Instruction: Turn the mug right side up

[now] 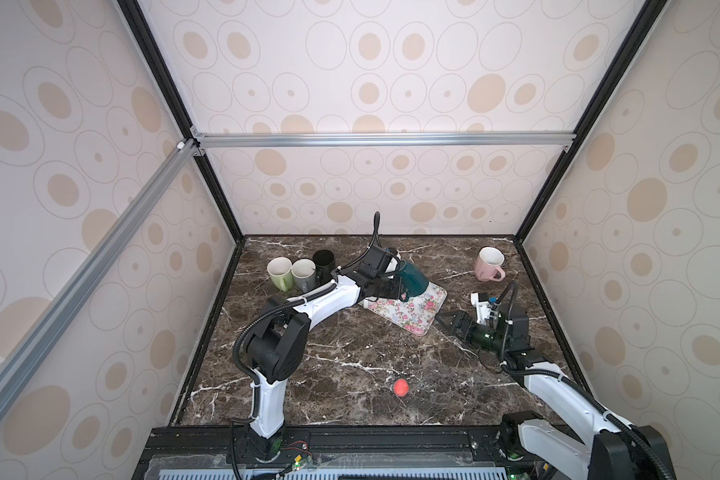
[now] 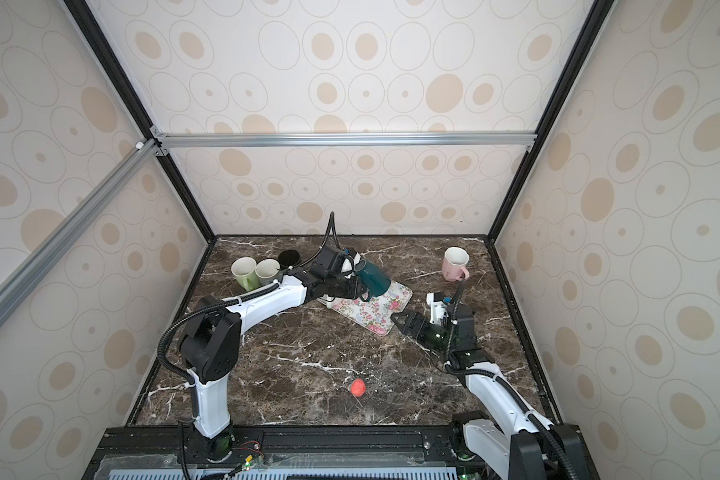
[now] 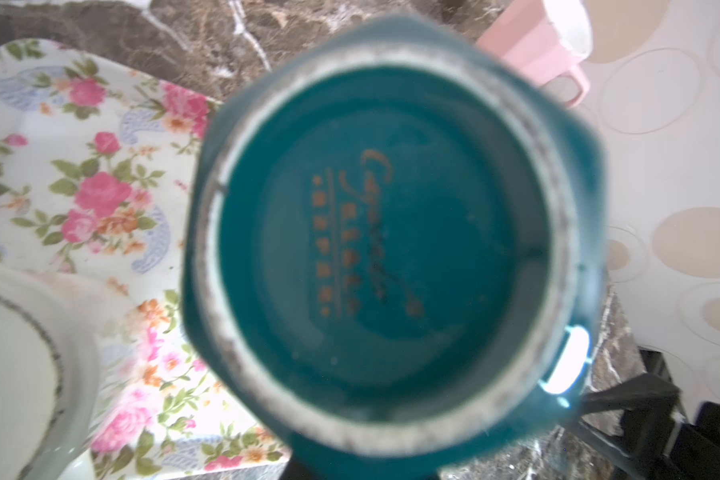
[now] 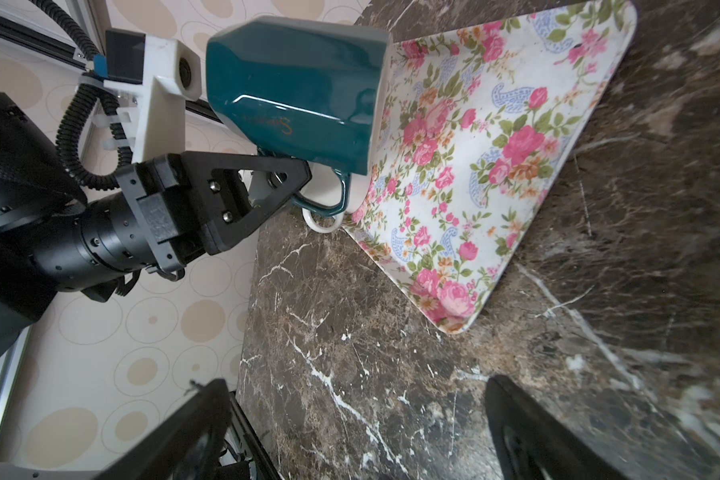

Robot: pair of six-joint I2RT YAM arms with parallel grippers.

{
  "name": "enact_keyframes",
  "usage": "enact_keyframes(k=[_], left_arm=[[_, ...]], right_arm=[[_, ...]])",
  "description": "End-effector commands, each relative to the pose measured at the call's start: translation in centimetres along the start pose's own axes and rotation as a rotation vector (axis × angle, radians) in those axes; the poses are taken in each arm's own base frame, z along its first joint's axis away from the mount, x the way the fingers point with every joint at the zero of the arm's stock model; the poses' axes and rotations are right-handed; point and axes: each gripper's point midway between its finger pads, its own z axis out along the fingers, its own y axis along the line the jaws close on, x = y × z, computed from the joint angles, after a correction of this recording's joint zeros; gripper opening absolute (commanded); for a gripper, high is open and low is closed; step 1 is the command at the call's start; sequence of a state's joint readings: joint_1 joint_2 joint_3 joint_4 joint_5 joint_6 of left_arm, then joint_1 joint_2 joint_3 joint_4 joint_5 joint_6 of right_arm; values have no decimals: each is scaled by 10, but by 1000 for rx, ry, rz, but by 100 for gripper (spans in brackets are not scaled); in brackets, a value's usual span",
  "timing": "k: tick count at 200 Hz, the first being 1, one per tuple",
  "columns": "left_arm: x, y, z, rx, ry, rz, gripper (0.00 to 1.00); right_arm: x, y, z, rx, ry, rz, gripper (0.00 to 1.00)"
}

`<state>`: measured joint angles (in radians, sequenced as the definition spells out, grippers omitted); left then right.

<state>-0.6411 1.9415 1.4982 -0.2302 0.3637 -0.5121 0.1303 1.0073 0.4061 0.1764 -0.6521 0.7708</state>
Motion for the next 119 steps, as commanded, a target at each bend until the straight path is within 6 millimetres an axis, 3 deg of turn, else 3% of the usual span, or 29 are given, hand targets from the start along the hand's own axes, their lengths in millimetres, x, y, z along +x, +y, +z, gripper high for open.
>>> enact_keyframes(k=[1,55,119], left_arm=[[-44,-47,-35,170,-141,35,0],[-42,-77,-46,359,-147,-2,0],[-50,-102,-66,493,-175,-18,0]], right_arm=[[-11,22,-2,-61,-25,-16,98],[-23,37,-1,-95,-29,-33,98],[-39,57,9,-157,-18,-2,89]])
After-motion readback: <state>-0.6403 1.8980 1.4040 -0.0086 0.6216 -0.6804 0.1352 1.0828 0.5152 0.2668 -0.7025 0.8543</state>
